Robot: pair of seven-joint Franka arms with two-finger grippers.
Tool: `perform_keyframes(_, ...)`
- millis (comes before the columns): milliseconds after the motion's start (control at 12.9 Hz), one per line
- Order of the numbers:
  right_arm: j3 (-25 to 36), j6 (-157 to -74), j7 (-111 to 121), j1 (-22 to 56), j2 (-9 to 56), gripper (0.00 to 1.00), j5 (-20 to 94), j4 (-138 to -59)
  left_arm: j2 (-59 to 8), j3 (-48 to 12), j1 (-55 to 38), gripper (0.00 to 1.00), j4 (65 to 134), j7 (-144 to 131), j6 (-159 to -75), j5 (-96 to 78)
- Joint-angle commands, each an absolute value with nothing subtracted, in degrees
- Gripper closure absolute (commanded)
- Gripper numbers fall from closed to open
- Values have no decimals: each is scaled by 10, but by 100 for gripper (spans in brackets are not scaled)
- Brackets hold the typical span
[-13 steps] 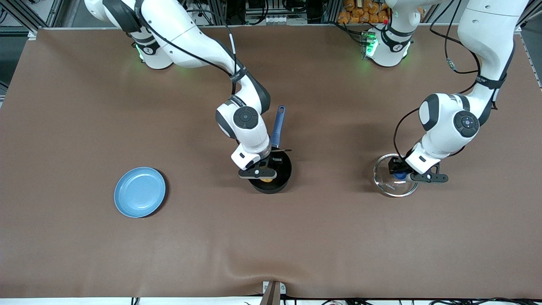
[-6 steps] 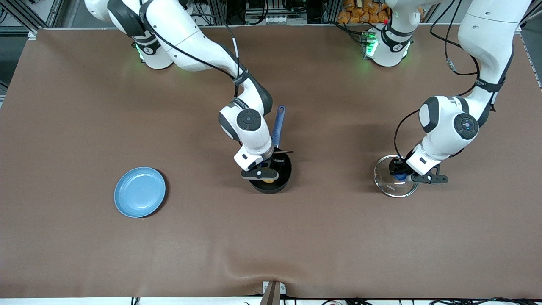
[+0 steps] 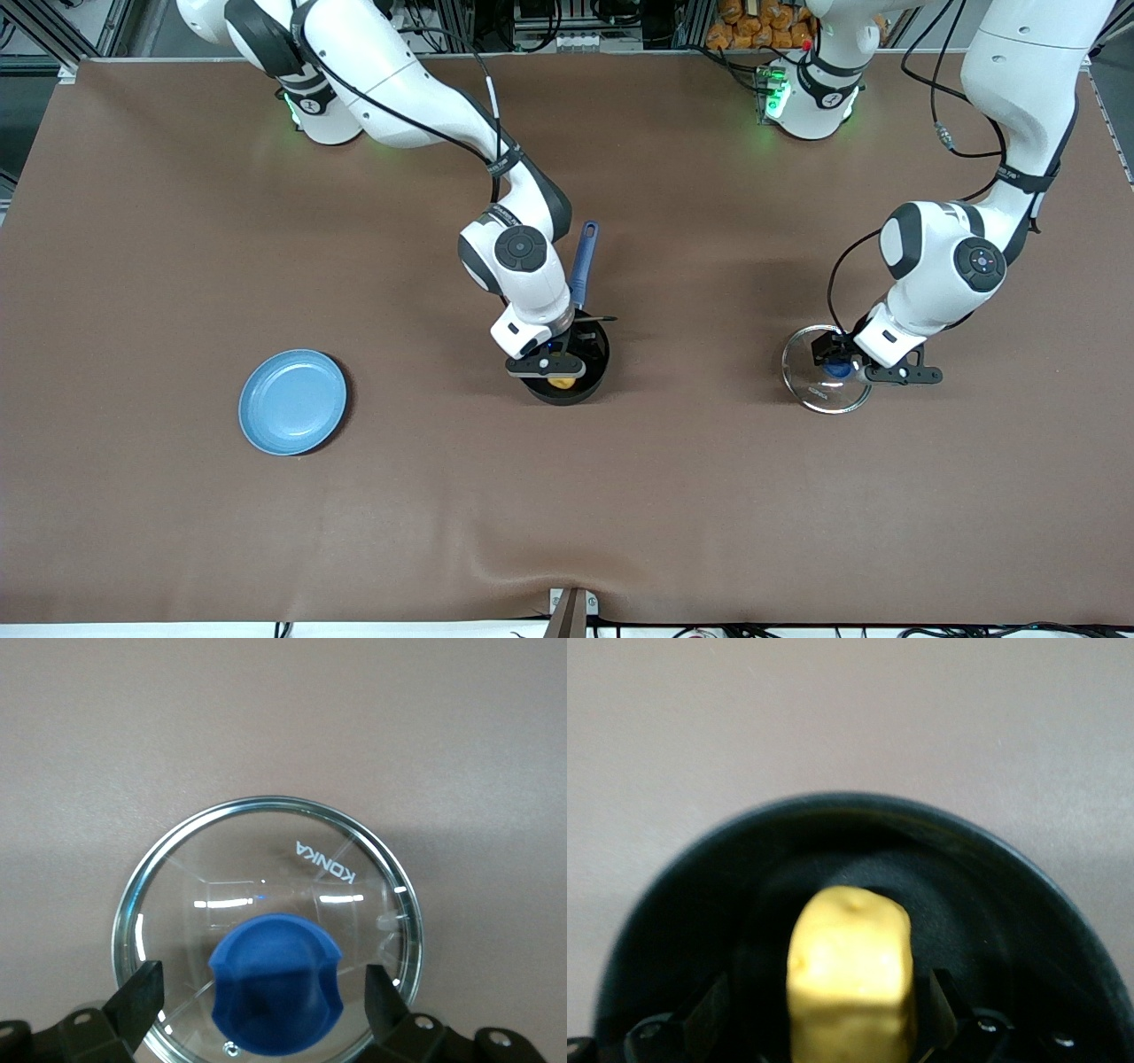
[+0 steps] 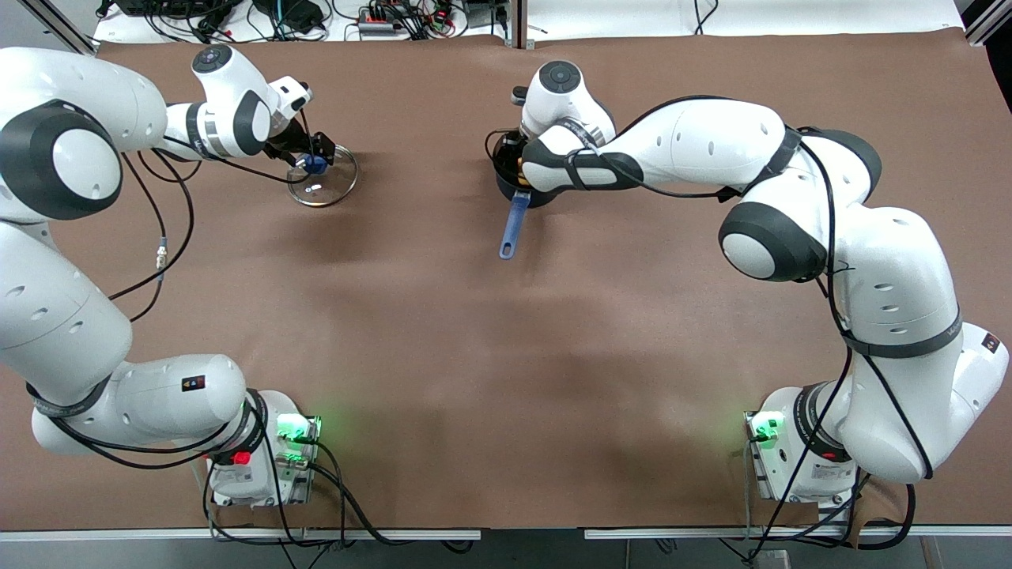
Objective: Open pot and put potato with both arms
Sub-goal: 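Open both grippers and raise both arms away from the pot and lid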
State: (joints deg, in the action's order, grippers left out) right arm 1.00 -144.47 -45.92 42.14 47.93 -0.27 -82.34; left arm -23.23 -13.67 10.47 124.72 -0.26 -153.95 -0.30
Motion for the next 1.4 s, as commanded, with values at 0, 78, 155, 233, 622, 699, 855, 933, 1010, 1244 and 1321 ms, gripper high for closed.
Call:
perform_keyframes(0, 13, -1366, -466, 418, 426, 0, -4, -824, -230, -143, 110, 0, 1243, -3, -1546, -17)
perform_keyframes(78, 13, -1337, -466, 416, 404, 0, -3, -819, -230, -143, 111, 0, 1240, 0, -1546, -17)
perform_keyframes(155, 12, -1305, -465, 411, 379, 0, -3, -819, -228, -143, 112, 0, 1226, -1, -1539, -17)
perform_keyframes(233, 11, -1269, -464, 404, 353, 0, -2, -819, -226, -143, 116, 0, 1219, 2, -1528, -17)
perform_keyframes(622, 11, -1048, -390, 335, 200, 0, 6, -817, -183, -145, 119, 0, 1158, 0, -1427, -17)
perform_keyframes(699, 15, -1007, -384, 327, 168, 0, 4, -817, -173, -145, 119, 0, 1137, 1, -1393, -17)
perform_keyframes(855, 14, -929, -354, 294, 119, 0, 6, -817, -145, -145, 119, 0, 1116, 5, -1352, -16)
perform_keyframes(933, 17, -892, -318, 284, 100, 0, 5, -817, -135, -145, 118, 0, 1102, 7, -1333, -15)
perform_keyframes(1010, 17, -865, -284, 262, 83, 0, 4, -817, -126, -146, 115, 0, 1084, 4, -1300, -13)
perform_keyframes(1244, 17, -817, -170, 173, 41, 0, -3, -817, -122, -154, 117, 0, 1000, 6, -1168, -9)
perform_keyframes(1321, 16, -804, -126, 140, 34, 0, -4, -817, -121, -153, 118, 0, 982, 10, -1134, -8)
